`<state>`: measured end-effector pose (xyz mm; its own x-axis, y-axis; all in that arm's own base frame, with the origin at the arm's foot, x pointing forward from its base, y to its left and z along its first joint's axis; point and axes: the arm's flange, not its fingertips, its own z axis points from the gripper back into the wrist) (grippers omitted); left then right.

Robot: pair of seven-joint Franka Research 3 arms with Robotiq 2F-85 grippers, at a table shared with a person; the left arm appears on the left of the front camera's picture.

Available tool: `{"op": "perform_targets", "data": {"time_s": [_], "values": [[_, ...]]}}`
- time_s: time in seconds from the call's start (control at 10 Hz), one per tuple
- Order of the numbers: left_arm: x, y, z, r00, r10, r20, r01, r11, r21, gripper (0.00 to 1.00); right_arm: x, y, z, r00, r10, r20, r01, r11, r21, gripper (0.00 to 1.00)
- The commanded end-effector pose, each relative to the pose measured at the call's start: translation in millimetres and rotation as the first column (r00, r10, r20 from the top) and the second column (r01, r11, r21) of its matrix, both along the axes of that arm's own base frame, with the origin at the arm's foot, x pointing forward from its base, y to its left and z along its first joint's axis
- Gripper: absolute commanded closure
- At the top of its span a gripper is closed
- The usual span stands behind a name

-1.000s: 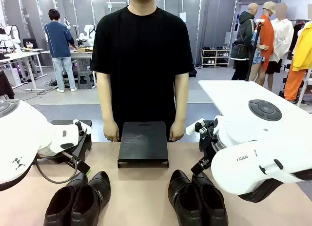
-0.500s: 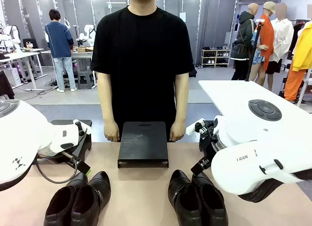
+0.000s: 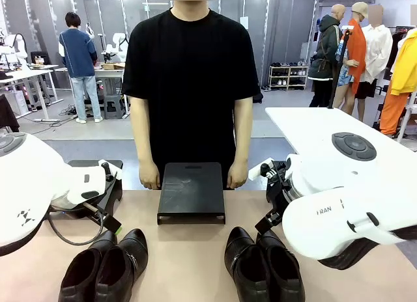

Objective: Place the shoes on the stand as instructed by the person.
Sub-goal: Pick up one pair of Shoes and place it on the Shoes Stand indicated by the person.

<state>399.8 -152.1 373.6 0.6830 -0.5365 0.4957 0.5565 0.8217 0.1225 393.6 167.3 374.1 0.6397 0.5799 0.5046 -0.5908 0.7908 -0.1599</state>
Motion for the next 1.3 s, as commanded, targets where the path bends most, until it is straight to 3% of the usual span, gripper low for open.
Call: {"op": "perform_targets", "data": {"time_s": [0.0,0.1,0.3,0.4,0.6,0.9,1.2], "values": [[-1,5,29,0.998,-0.048,-0.043,0.046,0.998,-0.043,0.00,0,-5,34,0.999,0.047,-0.021,-0.047,0.999,0.002,0.00],[-5,9,48,0.992,-0.073,-0.102,0.064,0.994,-0.092,0.00,-3,-13,61,0.997,0.062,-0.037,-0.059,0.994,0.090,0.00],[-12,27,85,0.980,-0.132,-0.151,0.100,0.973,-0.206,0.00,-10,-36,101,0.991,0.074,-0.108,-0.053,0.981,0.186,0.00],[-21,49,104,0.947,-0.207,-0.245,0.118,0.934,-0.336,0.00,-19,-58,127,0.981,0.113,-0.156,-0.055,0.940,0.336,0.00],[-28,93,125,0.908,-0.307,-0.285,0.126,0.849,-0.513,0.00,-30,-105,153,0.979,0.100,-0.180,0.015,0.837,0.547,0.00],[-65,212,148,0.885,-0.431,-0.175,0.125,0.583,-0.803,0.00,-77,-208,159,0.976,0.045,-0.214,0.126,0.686,0.717,0.00],[-122,329,133,0.951,-0.303,-0.067,0.061,0.393,-0.917,0.00,-141,-315,138,0.967,-0.081,-0.242,0.251,0.467,0.848,0.00]]}}
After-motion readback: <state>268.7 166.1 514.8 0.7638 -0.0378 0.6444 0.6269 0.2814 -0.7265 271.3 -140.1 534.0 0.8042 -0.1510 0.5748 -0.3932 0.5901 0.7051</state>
